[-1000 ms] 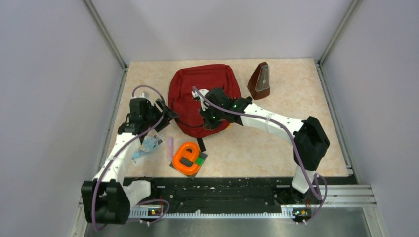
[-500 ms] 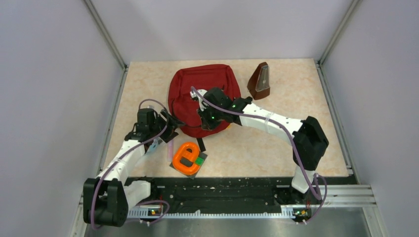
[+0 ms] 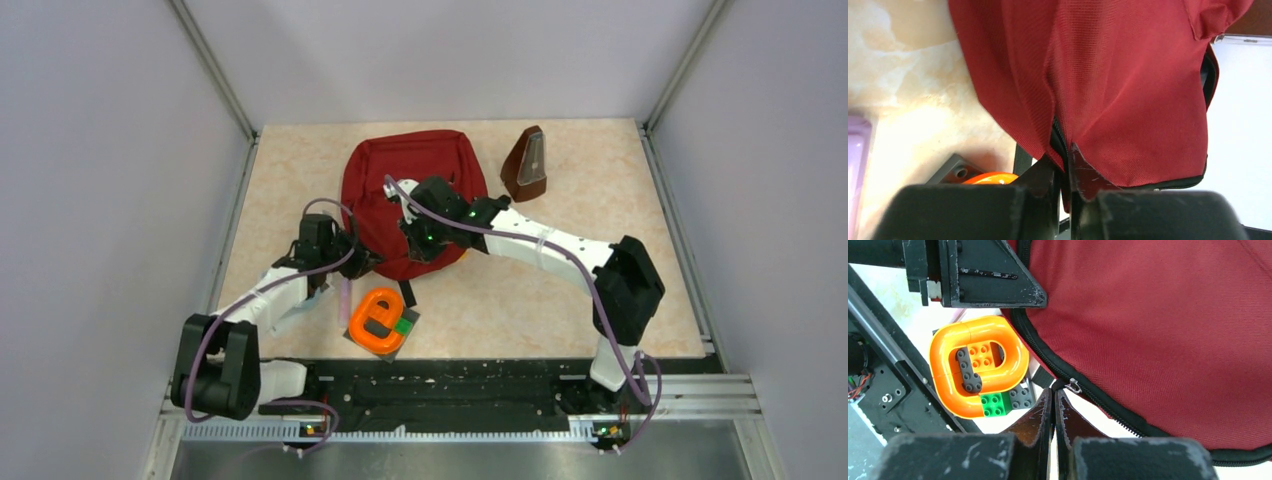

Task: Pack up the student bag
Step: Zip the student bag at the center of the board.

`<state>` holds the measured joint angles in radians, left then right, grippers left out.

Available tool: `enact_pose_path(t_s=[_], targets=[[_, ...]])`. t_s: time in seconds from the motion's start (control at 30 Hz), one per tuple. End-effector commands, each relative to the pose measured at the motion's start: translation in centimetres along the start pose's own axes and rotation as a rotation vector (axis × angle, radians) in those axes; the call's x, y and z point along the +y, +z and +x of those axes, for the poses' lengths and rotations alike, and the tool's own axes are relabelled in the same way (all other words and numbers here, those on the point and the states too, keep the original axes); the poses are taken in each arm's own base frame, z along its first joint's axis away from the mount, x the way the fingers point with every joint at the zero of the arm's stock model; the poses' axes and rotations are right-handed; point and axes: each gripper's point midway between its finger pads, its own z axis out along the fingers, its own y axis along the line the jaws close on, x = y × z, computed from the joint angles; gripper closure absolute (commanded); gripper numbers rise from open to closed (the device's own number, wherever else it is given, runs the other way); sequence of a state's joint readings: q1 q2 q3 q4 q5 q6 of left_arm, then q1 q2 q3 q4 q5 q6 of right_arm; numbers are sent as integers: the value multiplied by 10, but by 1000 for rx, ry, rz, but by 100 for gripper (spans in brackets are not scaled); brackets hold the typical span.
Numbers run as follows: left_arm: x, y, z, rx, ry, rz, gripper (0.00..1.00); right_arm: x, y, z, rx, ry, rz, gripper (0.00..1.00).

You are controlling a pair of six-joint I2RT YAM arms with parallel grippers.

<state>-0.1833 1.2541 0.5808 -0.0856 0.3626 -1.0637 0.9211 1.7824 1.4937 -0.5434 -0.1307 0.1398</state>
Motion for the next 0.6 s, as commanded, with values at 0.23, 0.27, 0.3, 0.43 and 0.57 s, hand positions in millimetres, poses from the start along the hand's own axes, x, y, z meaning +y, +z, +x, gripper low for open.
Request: enact_pose_path(t_s=[0.23,0.27,0.3,0.43,0.57], targets=[[-130,-83,-90,-319,251,165,100,-10,-75,-70,-165,21,182,100],[-138,-92,-95,-322,279,179,100,-11,-85,-76,-178,29,193,100],[-143,-100,-102,-321,297,182,100,-12,-93,-81,-188,41,203,100],[-138,-116,-127,-300,342,157,100,-25,-109,-92,-210,145,192,100],[-117,-126,-159,-333,321,124,100,-52,-96,-80,-194,208,213,100]])
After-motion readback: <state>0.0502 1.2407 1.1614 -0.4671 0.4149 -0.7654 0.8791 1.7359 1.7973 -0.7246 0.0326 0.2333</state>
